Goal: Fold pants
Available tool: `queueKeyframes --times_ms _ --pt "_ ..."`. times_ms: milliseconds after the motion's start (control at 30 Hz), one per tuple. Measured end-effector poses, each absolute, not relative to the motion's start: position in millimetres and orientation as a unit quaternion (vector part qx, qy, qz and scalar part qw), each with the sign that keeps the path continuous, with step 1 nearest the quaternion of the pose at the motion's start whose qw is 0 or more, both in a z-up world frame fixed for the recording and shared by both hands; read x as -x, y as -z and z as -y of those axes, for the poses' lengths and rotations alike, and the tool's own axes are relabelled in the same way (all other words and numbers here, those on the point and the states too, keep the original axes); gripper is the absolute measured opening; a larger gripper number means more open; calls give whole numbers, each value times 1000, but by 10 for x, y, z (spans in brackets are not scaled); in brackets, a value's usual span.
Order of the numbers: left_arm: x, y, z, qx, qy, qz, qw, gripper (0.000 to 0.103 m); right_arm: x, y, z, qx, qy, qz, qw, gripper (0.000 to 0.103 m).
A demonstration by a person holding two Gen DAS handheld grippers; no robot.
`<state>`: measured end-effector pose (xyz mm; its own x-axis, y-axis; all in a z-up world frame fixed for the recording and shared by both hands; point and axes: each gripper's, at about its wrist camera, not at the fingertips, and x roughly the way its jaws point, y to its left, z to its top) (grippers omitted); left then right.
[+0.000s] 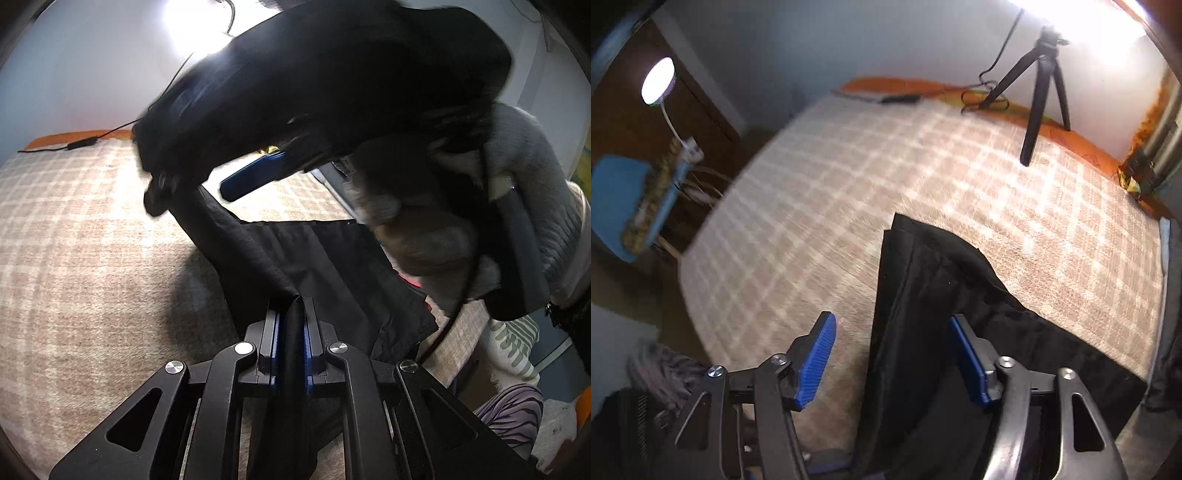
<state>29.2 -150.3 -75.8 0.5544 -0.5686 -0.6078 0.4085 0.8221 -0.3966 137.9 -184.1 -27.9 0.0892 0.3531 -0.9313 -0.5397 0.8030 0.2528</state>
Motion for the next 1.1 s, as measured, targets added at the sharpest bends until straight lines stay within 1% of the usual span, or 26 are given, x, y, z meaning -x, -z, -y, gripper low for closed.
queueKeyframes --times_ms 33,67,100,133,167,233,300,367,400,433,533,600,633,667,700,733,933,1100 --pt "-290 755 1502 105 279 -381 875 8 -1384 315 1804 91 -302 -604 731 27" --pt "-285 759 1499 105 278 -381 875 8 -1389 356 1778 103 -297 -607 729 23" --pt "-283 760 1492 103 275 -382 876 8 -1397 375 1782 102 -296 -608 729 21" --pt "-282 762 1479 104 272 -383 876 8 -1435 398 1809 94 -296 -608 731 18" --pt "-278 766 1463 104 267 -384 878 9 -1450 399 1836 86 -296 -606 733 12" --pt "-249 771 1416 107 256 -386 880 11 -1475 393 1891 78 -292 -601 740 7" --pt "-201 790 1381 106 239 -390 883 21 -1487 388 1945 69 -288 -599 744 6" --pt "-160 825 1365 106 229 -396 883 42 -1492 371 1963 62 -286 -599 746 5" --pt "-136 855 1353 109 226 -401 881 45 -1496 363 1967 60 -285 -598 747 5" --pt "-123 872 1357 110 225 -403 880 45 -1494 353 1970 59 -285 -597 748 5" --pt "-116 925 1345 110 221 -410 878 45 -1491 326 1964 54 -285 -593 751 5" --pt "-146 958 1282 125 224 -417 872 41 -1490 318 1951 52 -286 -592 752 5" --pt "-148 963 1264 131 229 -418 869 34 -1488 312 1946 52 -286 -590 753 5" --pt "-140 959 1269 130 234 -418 868 21 -1487 308 1947 51 -287 -589 754 5" --pt "-103 943 1295 123 242 -415 868 15 -1487 303 1947 50 -287 -588 754 5" --pt "-77 911 1338 116 248 -410 870 12 -1488 297 1950 50 -287 -587 756 4" --pt "-62 780 1457 125 274 -392 869 9 -1465 182 2037 39 -288 -573 767 3" --pt "-65 675 1602 138 287 -380 868 9 -1469 35 2229 31 -284 -557 780 3"
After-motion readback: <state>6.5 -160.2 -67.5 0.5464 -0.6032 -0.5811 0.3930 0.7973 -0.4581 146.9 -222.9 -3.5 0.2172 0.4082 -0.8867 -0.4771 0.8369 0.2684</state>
